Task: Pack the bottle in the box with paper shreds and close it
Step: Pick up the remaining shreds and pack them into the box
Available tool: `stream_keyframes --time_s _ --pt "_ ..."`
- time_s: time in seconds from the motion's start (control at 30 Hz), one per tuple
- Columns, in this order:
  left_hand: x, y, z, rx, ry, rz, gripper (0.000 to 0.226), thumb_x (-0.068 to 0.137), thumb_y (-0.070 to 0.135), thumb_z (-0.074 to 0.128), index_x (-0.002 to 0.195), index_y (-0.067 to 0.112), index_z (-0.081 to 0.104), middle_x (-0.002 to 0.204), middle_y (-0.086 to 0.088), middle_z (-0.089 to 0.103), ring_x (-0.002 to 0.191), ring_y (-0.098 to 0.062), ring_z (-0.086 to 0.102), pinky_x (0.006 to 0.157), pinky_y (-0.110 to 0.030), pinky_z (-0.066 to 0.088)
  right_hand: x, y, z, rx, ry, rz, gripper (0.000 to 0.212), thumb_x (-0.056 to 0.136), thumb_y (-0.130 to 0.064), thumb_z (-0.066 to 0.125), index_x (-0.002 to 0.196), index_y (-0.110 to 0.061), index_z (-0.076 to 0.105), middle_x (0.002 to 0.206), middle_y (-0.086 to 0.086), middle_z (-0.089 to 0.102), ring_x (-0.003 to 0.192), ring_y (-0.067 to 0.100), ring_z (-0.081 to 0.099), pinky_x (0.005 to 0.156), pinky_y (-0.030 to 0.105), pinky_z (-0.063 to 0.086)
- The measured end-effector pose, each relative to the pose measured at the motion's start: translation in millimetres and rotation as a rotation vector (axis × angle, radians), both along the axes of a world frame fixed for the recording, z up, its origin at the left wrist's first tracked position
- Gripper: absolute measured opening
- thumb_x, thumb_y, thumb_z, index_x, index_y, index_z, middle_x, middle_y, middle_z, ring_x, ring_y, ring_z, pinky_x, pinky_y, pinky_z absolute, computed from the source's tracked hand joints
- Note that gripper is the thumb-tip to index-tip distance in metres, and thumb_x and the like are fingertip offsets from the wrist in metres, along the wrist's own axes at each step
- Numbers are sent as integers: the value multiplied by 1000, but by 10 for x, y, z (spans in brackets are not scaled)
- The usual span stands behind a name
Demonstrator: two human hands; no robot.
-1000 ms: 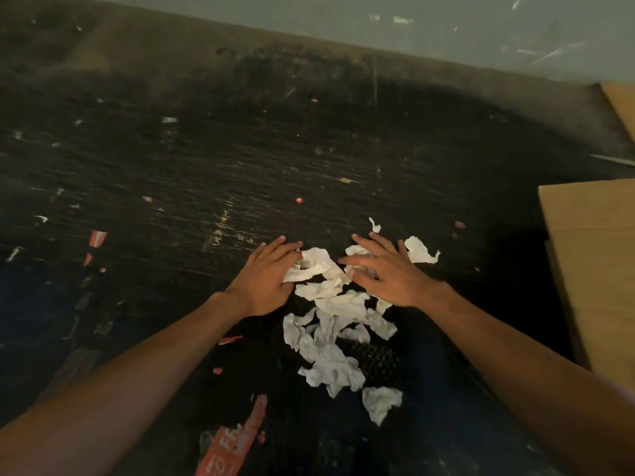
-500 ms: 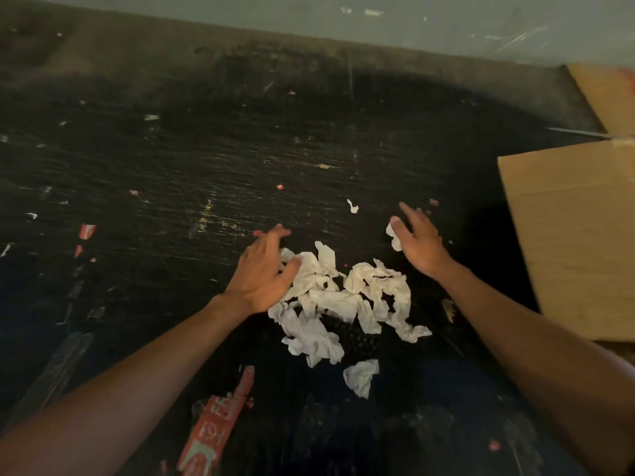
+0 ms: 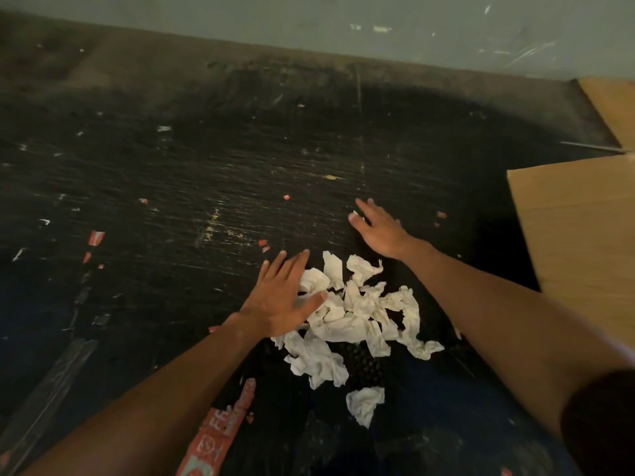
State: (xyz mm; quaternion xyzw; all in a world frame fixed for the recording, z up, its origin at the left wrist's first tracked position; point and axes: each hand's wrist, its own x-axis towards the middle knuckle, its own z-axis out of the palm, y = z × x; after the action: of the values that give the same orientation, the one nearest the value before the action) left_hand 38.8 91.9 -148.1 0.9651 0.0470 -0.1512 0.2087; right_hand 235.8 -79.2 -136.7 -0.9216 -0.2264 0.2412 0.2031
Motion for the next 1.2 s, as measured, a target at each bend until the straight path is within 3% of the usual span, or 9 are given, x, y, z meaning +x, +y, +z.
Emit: stream_keyframes --time_s 0.2,0.4,0.5,0.63,0.77,0.9,1.0,1.07,1.2 --pt "-49 117 -112 -95 -34 -18 89 95 61 37 156 20 -14 166 0 1 151 -18 -10 122 -45 -5 -386 -39 -15 -83 -71 582 47 102 -52 30 149 -49 27 165 -3 16 152 21 3 119 53 3" --pt "-80 70 -52 -108 -59 -33 68 102 36 36 158 23 -1 166 1 5 151 -20 -11 121 -44 -8 -691 -430 133 -226 -87 727 65 91 -76 29 148 -47 29 166 -9 1 151 14 -9 121 51 0" --pt "-137 19 70 -68 8 -50 73 96 63 27 157 34 -2 166 4 -2 151 -25 -12 121 -49 -5 -789 -618 155 -289 -93 724 79 82 -85 33 150 -47 23 166 -10 -3 150 15 -12 121 51 -1" --pt "-325 -198 216 2 42 -141 120 62 100 29 151 38 -24 162 5 -27 148 -31 -24 119 -55 -8 -1034 -946 173 -326 -70 689 102 69 -92 44 153 -47 6 165 -10 -15 149 17 -20 120 55 -8" --pt "-591 -509 225 101 36 -276 139 48 104 39 142 38 -40 152 0 -46 138 -37 -40 114 -61 -17 -1358 -1225 117 -325 -109 675 122 57 -89 58 149 -53 -13 160 -7 -30 145 21 -33 113 54 -19" --pt "-763 -736 26 150 8 -334 141 46 105 40 143 38 -38 153 -5 -44 138 -44 -38 110 -67 -17 -1542 -1405 -51 -303 -253 683 112 59 -97 45 152 -52 1 162 -5 -26 145 23 -32 113 56 -21" --pt "-746 -868 -113 218 4 -272 138 47 106 32 149 36 -28 160 -6 -31 143 -46 -29 110 -68 -15 -1628 -1419 -174 -222 -330 623 92 72 -93 37 150 -49 20 166 -6 -3 151 23 -11 118 55 -8" --pt "-702 -922 -137 224 -38 -213 132 52 105 27 156 32 -7 166 -7 0 148 -46 -7 114 -66 -8 -1664 -1416 -234 -135 -374 557 71 82 -81 41 143 -45 35 161 -6 23 147 25 15 117 53 17" --pt "-681 -887 -213 196 -287 -148 87 76 84 41 140 25 46 138 -5 51 127 -35 42 103 -54 35 -1670 -1379 -334 11 -533 527 39 86 -44 56 120 -25 57 128 3 56 111 26 48 84 43 47"
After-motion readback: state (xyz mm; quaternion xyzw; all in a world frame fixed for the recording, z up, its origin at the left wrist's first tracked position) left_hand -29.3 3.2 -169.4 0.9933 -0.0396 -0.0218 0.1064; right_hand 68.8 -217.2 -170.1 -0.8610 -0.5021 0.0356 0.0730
